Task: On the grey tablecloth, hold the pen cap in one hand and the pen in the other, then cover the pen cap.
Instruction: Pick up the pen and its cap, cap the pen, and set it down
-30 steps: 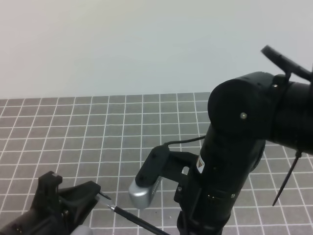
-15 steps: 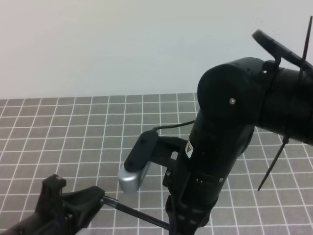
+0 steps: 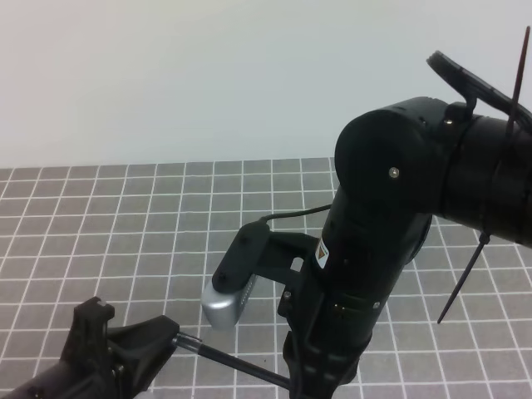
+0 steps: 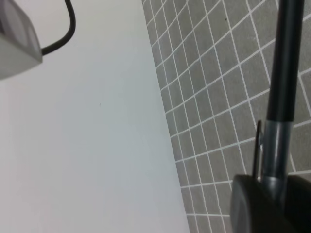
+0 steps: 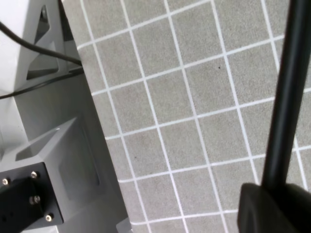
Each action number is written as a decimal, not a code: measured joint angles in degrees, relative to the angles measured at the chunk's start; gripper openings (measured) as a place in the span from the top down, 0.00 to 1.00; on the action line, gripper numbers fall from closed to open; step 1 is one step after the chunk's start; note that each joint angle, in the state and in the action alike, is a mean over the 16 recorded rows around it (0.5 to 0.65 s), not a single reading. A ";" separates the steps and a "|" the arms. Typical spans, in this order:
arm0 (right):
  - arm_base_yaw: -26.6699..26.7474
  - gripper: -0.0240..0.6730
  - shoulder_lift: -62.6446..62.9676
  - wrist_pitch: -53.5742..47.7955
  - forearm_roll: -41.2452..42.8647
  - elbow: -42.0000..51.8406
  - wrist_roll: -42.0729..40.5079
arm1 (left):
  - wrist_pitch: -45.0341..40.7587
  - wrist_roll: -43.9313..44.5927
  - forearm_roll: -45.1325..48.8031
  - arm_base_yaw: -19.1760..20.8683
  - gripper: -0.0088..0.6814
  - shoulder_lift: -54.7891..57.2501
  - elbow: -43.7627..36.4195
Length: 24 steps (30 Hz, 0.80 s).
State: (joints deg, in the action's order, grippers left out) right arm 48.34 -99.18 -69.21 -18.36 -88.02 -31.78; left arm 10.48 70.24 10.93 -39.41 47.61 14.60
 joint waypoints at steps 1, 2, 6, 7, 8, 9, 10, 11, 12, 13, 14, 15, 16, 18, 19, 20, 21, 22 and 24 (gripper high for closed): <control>0.00 0.87 0.00 0.00 0.00 0.00 -0.12 | -0.03 -0.01 0.01 -0.09 0.97 0.00 0.00; 0.00 0.87 0.00 0.00 0.00 0.00 -0.25 | -0.10 -0.01 0.01 -0.21 0.97 0.00 0.00; 0.00 0.87 0.00 0.00 0.00 0.00 -0.86 | -0.60 -0.03 0.03 -0.89 0.98 0.00 0.00; 0.00 0.87 0.00 0.00 0.00 0.00 -1.02 | -0.63 -0.04 0.06 -1.09 0.99 -0.01 0.00; 0.00 0.87 0.00 0.00 0.00 0.00 -1.17 | -0.78 -0.04 0.07 -1.26 0.99 -0.01 0.00; 0.00 0.87 0.00 0.00 0.00 0.00 -1.33 | -0.92 -0.03 0.07 -1.44 0.99 -0.01 0.00; 0.00 0.87 0.00 0.00 0.00 0.00 -1.49 | -0.96 -0.04 0.09 -1.63 0.99 -0.02 0.00; 0.00 0.87 0.00 0.00 0.00 0.00 -1.65 | -1.11 -0.10 0.03 -1.81 0.99 -0.02 0.00; 0.00 0.87 0.00 0.00 0.00 0.00 -1.79 | -1.25 -0.25 -0.14 -1.99 0.99 -0.02 0.00; 0.00 0.87 0.00 0.00 0.00 0.00 -1.90 | -1.39 -0.44 -0.37 -2.16 0.99 -0.02 0.00; 0.00 0.87 0.00 0.00 0.00 0.00 -2.00 | -1.54 -0.63 -0.65 -2.33 0.99 -0.02 0.00; 0.00 0.87 0.00 0.00 0.00 0.00 -2.08 | -1.69 -0.82 -0.94 -2.47 0.99 -0.02 0.00; 0.00 0.87 0.00 0.00 0.00 0.00 -2.14 | -1.82 -1.01 -1.23 -2.59 0.99 -0.02 0.00; 0.00 0.87 0.00 0.00 0.03 0.00 -2.20 | -2.03 -1.40 -1.81 -2.73 0.98 -0.02 0.00; 0.00 0.87 0.00 0.00 0.07 0.00 -2.20 | -2.08 -1.59 -2.10 -2.76 0.97 -0.02 0.00; 0.00 0.87 0.00 0.00 0.13 0.00 -2.16 | -2.11 -1.78 -2.39 -2.76 0.96 -0.02 0.00; 0.00 0.87 0.00 0.00 0.20 0.00 -2.11 | -2.12 -1.97 -2.70 -2.76 0.95 -0.02 0.00; 0.00 0.87 0.00 0.00 0.30 0.00 -2.03 | -2.13 -2.16 -3.05 -2.76 0.94 -0.02 0.00; 0.00 0.87 0.00 0.00 0.46 -0.04 -1.81 | -2.19 -2.53 -3.85 -2.74 0.91 -0.02 0.00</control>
State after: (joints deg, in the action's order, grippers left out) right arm 48.34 -99.18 -69.21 -17.90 -88.06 -33.59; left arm 8.29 67.72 7.09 -42.16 47.59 14.60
